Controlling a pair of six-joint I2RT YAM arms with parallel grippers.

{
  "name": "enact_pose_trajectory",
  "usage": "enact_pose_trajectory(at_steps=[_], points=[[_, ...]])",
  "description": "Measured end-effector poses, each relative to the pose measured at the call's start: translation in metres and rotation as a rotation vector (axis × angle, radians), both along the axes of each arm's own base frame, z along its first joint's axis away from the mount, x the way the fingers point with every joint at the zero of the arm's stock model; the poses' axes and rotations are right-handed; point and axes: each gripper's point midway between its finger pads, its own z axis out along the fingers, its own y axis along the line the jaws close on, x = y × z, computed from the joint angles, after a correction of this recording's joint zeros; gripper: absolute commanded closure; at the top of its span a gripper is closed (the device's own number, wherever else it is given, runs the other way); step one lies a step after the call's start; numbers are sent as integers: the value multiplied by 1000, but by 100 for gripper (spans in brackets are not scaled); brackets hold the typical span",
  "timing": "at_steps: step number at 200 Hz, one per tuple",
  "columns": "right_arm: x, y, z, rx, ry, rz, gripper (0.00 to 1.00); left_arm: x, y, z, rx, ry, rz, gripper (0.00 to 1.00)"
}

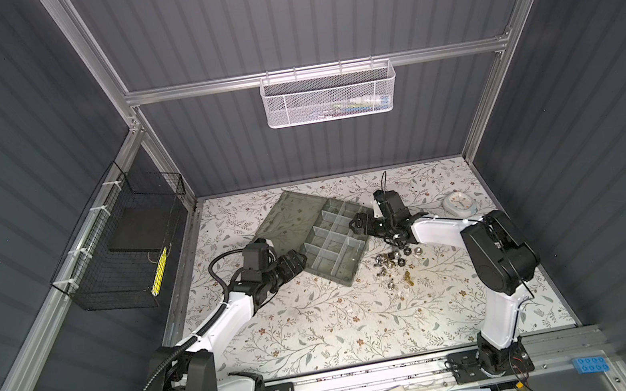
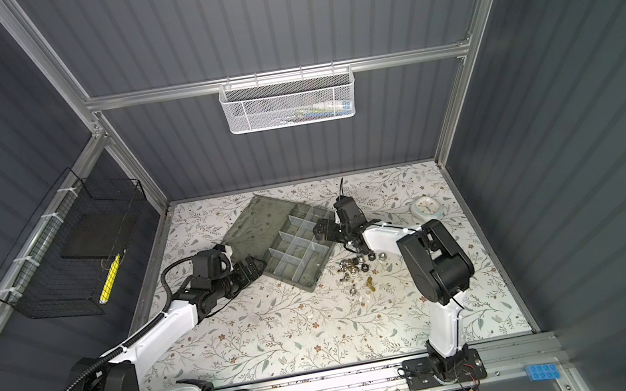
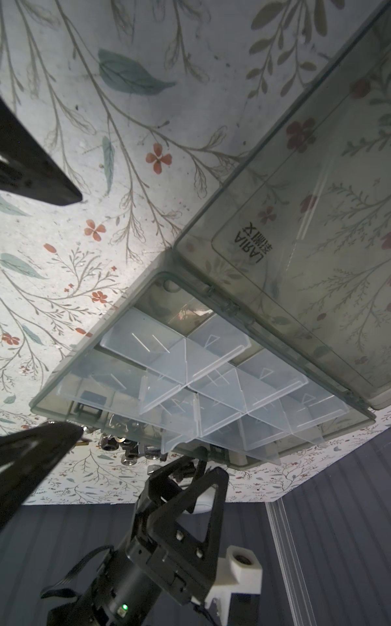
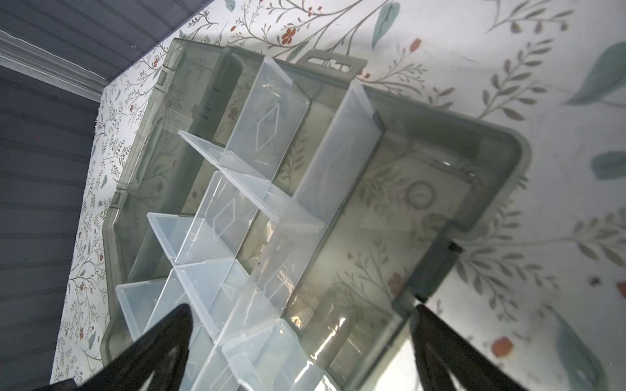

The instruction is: Sort the screws and nuts into containers

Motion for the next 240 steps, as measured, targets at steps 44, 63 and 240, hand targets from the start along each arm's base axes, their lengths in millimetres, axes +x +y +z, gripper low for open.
enact_pose_trajectory(at_steps=[44, 63, 240], points=[[26, 15, 4, -15, -12, 33, 1, 3, -7, 3, 18, 0, -17, 0], [23, 6, 9, -62, -20, 20, 1, 2, -16, 10, 37, -19, -46, 0], [-71, -239, -1, -417, 214, -464, 1, -4, -210, 59, 226, -446, -534, 0]])
